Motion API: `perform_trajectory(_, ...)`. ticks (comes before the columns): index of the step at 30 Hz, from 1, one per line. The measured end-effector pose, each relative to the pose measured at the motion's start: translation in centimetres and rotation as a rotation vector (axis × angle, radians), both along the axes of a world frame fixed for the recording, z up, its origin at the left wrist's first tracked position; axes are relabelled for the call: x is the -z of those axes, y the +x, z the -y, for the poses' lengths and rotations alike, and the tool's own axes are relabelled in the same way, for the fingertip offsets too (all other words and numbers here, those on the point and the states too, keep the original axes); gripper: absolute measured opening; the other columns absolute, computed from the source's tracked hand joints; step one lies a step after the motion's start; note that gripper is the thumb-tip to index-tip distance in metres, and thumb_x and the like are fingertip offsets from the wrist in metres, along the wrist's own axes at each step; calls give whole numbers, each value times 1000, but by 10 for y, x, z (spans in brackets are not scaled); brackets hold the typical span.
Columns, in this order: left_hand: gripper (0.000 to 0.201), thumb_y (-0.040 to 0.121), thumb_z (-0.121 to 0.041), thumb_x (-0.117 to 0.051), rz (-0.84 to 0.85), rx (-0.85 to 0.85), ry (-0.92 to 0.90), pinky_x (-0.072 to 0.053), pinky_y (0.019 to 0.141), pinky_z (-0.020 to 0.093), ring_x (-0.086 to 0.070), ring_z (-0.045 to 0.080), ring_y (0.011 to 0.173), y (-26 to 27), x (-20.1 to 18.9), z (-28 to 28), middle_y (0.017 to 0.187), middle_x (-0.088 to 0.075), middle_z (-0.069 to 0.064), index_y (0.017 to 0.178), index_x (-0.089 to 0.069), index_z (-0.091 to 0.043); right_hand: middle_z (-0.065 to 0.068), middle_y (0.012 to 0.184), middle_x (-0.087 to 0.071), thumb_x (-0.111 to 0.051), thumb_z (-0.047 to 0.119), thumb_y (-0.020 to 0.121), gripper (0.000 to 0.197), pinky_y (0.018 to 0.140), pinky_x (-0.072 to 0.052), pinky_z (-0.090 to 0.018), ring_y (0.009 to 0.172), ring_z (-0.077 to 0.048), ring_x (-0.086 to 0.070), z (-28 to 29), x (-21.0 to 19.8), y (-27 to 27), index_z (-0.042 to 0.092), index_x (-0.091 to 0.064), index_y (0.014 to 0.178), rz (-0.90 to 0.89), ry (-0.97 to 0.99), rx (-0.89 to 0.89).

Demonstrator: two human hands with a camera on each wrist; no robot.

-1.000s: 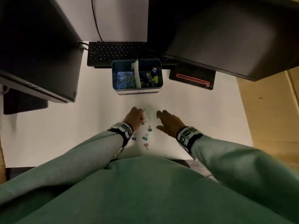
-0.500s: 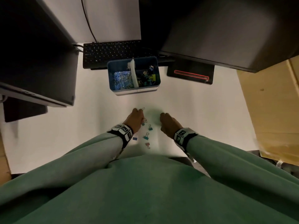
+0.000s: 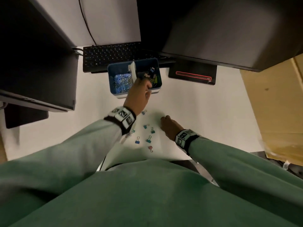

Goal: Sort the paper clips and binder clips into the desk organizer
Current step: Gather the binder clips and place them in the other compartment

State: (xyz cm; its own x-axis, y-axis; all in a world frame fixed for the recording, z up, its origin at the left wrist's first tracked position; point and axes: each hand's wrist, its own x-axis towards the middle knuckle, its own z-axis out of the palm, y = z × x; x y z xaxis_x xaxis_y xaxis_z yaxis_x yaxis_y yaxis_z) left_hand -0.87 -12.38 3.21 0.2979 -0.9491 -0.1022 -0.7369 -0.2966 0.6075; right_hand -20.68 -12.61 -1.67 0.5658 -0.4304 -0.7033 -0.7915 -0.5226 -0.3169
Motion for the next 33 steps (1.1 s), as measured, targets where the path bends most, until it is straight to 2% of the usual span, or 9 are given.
perform_trajectory(2, 14, 93, -21, -55, 3, 54, 140, -52, 81, 34, -59, 22, 92, -15, 20, -32, 106, -55, 8, 105, -54, -14, -17, 122, -54, -39, 15, 100, 32, 87, -40, -36, 109, -32, -54, 3, -7, 4, 1, -50, 126, -28, 79, 165)
perform_trajectory(4, 23, 93, -25, -56, 28, 35, 280, -52, 84, 39, -57, 25, 98, -22, 44, -53, 113, -50, 11, 112, -53, -13, -15, 99, -60, -39, 14, 98, 33, 80, -48, -36, 86, -28, -59, 10, -7, 10, 2, -40, 129, 73, 162, 344)
perform_trajectory(7, 30, 95, -24, -54, 75, -4, 351, -51, 86, 38, -53, 29, 105, -23, 66, -57, 119, -44, 14, 121, -47, -10, -12, 83, -63, -35, 17, 95, 47, 71, -57, -37, 63, -23, -62, 7, -15, 17, 24, -18, 139, 116, 336, 275)
perform_trajectory(12, 21, 93, -13, -53, 62, 16, 382, -46, 82, 42, -53, 34, 99, -20, 71, -47, 112, -46, 19, 111, -47, -3, -19, 118, -53, -39, 18, 98, 37, 84, -50, -43, 98, -36, -61, -11, 1, 23, 4, -35, 133, 95, 6, 28)
perform_trajectory(15, 19, 96, -11, -47, 42, 31, 402, -45, 80, 45, -54, 38, 96, -15, 69, -54, 111, -48, 21, 110, -46, 1, -17, 117, -50, -52, 30, 96, 42, 79, -51, -44, 94, -38, -61, -24, 9, 29, 2, -41, 126, 123, -56, 84)
perform_trajectory(20, 29, 89, -3, -42, -114, -15, 383, -45, 70, 34, -56, 29, 83, 4, 65, -93, 102, -52, 13, 117, -43, -13, -15, 110, -52, -49, 14, 95, 28, 68, -48, -37, 83, -31, -61, -30, 18, 30, 0, -47, 119, 116, -138, -68)
perform_trajectory(26, 13, 94, -5, -47, -49, 76, 254, -51, 72, 45, -57, 36, 77, 14, 70, -137, 94, -54, 21, 105, -50, 1, -20, 91, -63, -51, 8, 90, 11, 70, -59, -46, 75, -34, -66, -10, 2, 27, 0, -55, 95, 244, 153, 355)
perform_trajectory(28, 33, 96, -23, -51, -29, 44, 368, -48, 77, 41, -56, 37, 88, 10, 73, -136, 103, -53, 21, 117, -45, 3, -16, 80, -63, -53, 4, 91, 9, 66, -60, -49, 65, -29, -66, 4, -17, 25, -3, -59, 91, 394, 288, 527)
perform_trajectory(33, 34, 96, -21, -49, 6, 88, 453, -45, 79, 43, -56, 37, 97, -1, 80, -139, 110, -51, 20, 121, -41, 1, -10, 86, -65, -55, 4, 94, 13, 65, -61, -36, 68, -19, -63, 66, -75, 66, 1, -64, 102, 759, 97, 581)
